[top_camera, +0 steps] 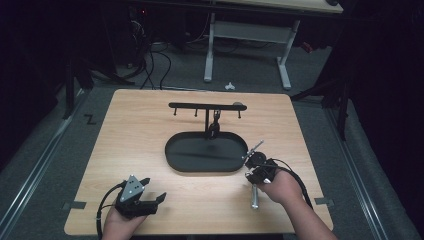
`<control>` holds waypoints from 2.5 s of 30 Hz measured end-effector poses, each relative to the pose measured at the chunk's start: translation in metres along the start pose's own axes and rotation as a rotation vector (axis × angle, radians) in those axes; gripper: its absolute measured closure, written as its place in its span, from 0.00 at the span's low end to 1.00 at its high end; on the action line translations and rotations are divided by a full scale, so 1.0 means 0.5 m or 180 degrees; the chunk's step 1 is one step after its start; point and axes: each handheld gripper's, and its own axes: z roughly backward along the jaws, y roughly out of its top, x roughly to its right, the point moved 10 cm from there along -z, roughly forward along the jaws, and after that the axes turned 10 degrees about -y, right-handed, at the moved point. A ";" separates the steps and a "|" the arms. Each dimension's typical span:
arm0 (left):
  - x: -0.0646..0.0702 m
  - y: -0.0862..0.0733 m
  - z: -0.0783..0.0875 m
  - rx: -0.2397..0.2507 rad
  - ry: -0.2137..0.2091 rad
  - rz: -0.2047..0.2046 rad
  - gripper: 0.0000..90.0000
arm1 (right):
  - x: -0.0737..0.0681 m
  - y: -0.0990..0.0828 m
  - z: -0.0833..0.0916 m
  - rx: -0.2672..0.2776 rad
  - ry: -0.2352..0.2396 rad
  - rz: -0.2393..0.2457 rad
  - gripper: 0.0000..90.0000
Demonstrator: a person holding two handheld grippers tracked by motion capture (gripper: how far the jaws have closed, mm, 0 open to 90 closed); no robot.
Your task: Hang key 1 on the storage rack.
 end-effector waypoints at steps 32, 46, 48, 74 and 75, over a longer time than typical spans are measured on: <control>-0.002 -0.001 0.004 -0.0003 -0.0003 0.0006 0.24 | 0.015 -0.010 -0.049 -0.0162 -0.0039 0.0170 0.77; 0.000 -0.003 0.000 -0.0020 -0.0016 0.0006 0.24 | 0.018 -0.033 -0.045 -0.0286 0.0036 0.0173 0.70; 0.001 -0.003 0.000 -0.0030 -0.0026 0.0004 0.24 | 0.014 -0.035 -0.043 -0.0281 0.0091 0.0149 0.75; 0.002 -0.003 0.000 -0.0023 -0.0043 0.0005 0.24 | 0.044 -0.028 -0.035 -0.0184 0.0004 -0.0281 0.88; 0.001 -0.003 0.001 -0.0017 -0.0037 0.0009 0.24 | 0.044 -0.030 -0.036 -0.0206 0.0012 -0.0283 0.86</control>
